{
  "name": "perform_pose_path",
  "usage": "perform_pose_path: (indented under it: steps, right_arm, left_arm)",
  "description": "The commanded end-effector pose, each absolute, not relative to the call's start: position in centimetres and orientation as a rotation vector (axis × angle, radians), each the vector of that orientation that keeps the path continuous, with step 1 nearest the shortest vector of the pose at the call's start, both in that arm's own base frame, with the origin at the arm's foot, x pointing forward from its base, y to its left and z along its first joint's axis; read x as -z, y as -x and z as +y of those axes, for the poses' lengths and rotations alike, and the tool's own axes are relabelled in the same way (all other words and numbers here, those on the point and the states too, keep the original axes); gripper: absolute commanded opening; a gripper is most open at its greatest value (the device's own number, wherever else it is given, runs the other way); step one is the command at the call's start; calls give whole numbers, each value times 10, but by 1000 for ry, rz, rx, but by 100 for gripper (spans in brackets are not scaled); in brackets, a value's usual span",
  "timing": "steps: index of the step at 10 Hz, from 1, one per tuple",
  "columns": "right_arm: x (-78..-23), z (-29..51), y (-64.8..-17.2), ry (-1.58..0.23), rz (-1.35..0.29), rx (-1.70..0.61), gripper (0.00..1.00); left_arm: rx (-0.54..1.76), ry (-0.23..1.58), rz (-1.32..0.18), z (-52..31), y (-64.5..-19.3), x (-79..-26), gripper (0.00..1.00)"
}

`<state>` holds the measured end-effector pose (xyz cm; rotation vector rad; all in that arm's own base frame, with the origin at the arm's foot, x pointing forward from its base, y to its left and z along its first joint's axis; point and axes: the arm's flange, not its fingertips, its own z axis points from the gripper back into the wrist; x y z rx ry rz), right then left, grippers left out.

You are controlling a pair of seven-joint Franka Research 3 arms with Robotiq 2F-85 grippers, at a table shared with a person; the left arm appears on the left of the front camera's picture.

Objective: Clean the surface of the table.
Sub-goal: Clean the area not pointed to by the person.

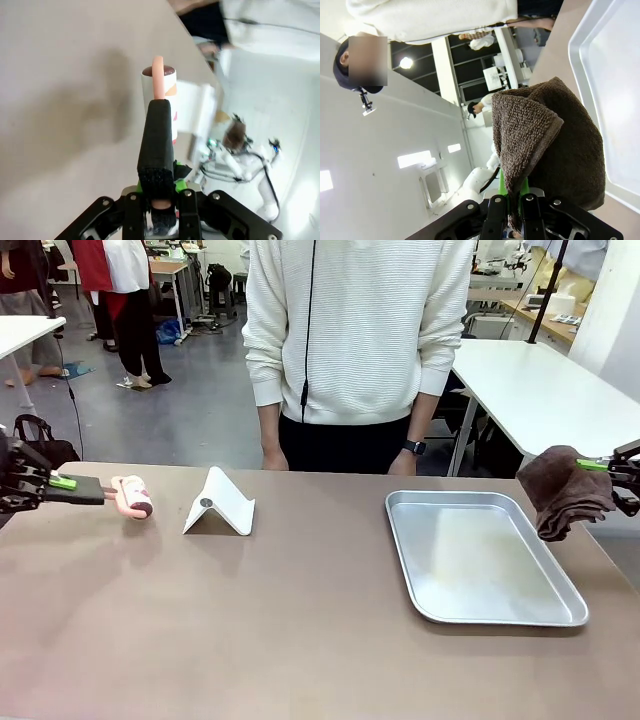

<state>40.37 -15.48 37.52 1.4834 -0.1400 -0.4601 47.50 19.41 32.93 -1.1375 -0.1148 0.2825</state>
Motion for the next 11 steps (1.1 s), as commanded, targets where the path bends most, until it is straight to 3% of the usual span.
perform_pose_path:
  steps: [1,3,6,8,9,11]
  right_arm:
    - [-379,-156,-402,-1501,-132,458,7]
    - [-379,-156,-402,-1501,-132,458,7]
    - [-379,-156,-402,-1501,-132,458,7]
    - [-379,-156,-402,-1501,-132,458,7]
    - [-379,-156,-402,-1501,-132,458,7]
    - [-379,-156,-402,-1501,-132,458,7]
  left_arm:
    - [-136,1294,-105,209,-429,-373,22]
    - [-69,1319,-146,216,-397,-394,22]
    - [103,1347,3,243,-322,-405,22]
    - [244,1396,-21,264,-282,-400,22]
    - [217,1425,-65,269,-281,-393,22]
    - [146,1360,2,253,-294,-405,22]
